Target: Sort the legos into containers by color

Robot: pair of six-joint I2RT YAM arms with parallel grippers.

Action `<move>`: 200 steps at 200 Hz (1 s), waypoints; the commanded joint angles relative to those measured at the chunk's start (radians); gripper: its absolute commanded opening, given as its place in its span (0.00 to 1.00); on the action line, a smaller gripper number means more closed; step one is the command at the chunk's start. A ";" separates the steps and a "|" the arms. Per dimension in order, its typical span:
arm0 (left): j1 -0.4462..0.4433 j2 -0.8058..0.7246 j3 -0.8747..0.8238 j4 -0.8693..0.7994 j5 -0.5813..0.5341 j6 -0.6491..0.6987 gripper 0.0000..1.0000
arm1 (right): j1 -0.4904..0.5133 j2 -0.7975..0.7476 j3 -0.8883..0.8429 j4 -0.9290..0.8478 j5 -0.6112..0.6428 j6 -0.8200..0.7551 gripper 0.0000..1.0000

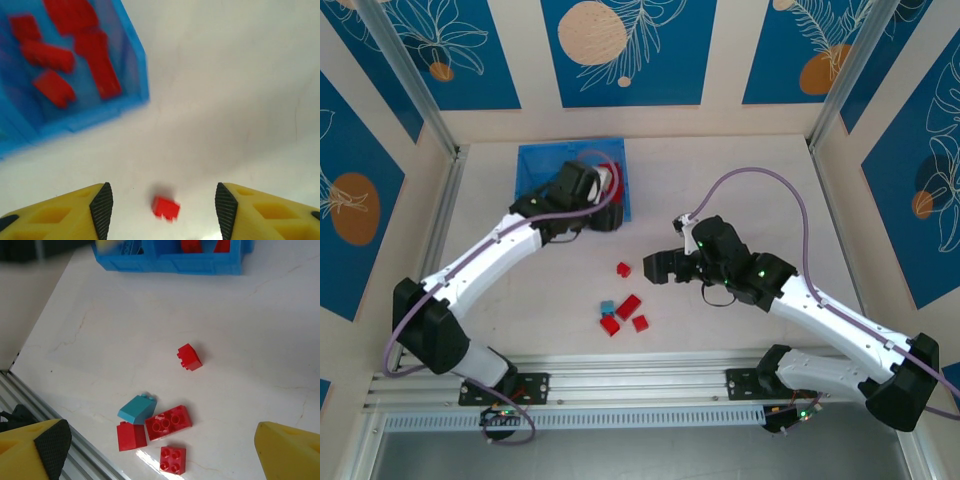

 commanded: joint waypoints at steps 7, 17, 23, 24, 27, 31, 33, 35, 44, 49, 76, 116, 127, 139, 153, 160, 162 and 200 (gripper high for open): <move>-0.007 0.032 -0.114 0.021 0.140 0.136 0.62 | -0.022 0.010 -0.010 0.048 -0.034 0.014 0.96; -0.010 0.055 -0.129 0.037 0.165 0.156 0.65 | -0.025 0.017 -0.003 0.045 -0.037 0.018 0.96; -0.014 0.070 -0.133 0.047 0.176 0.168 0.66 | -0.025 0.019 -0.001 0.045 -0.039 0.019 0.96; -0.014 0.073 -0.133 0.048 0.177 0.170 0.67 | -0.025 0.020 -0.001 0.045 -0.040 0.020 0.96; -0.016 0.082 -0.133 0.051 0.179 0.178 0.67 | -0.026 0.020 0.000 0.045 -0.040 0.020 0.96; -0.020 0.095 -0.132 0.053 0.181 0.190 0.67 | -0.027 0.020 0.001 0.045 -0.042 0.021 0.96; -0.022 0.103 -0.131 0.054 0.183 0.196 0.68 | -0.027 0.021 0.001 0.045 -0.042 0.022 0.96; -0.023 0.110 -0.130 0.056 0.185 0.201 0.68 | -0.027 0.022 0.000 0.044 -0.042 0.022 0.96; -0.031 0.142 -0.123 0.061 0.193 0.219 0.71 | -0.027 0.020 0.002 0.039 -0.043 0.026 0.96; -0.035 0.160 -0.116 0.062 0.196 0.228 0.72 | -0.027 0.019 0.002 0.035 -0.042 0.028 0.96; -0.057 0.255 -0.074 0.057 0.139 0.242 0.75 | -0.027 0.007 -0.005 0.014 -0.037 0.041 0.96; -0.080 0.361 -0.035 0.037 0.103 0.274 0.71 | -0.028 -0.009 -0.022 0.006 -0.031 0.052 0.96; -0.088 0.382 -0.032 0.033 0.098 0.277 0.69 | -0.030 -0.007 -0.025 0.007 -0.029 0.052 0.96; -0.097 0.396 -0.033 0.032 0.085 0.276 0.67 | -0.030 -0.005 -0.026 0.010 -0.030 0.052 0.96; -0.098 0.410 -0.036 0.036 0.075 0.272 0.63 | -0.030 -0.002 -0.029 0.015 -0.031 0.055 0.96; -0.098 0.416 -0.037 0.036 0.070 0.271 0.61 | -0.031 0.001 -0.029 0.019 -0.034 0.052 0.96; -0.100 0.418 -0.037 0.036 0.068 0.272 0.60 | -0.031 0.002 -0.028 0.019 -0.034 0.052 0.96; -0.101 0.428 -0.051 0.052 0.039 0.256 0.47 | -0.031 0.015 -0.026 0.013 -0.034 0.054 0.96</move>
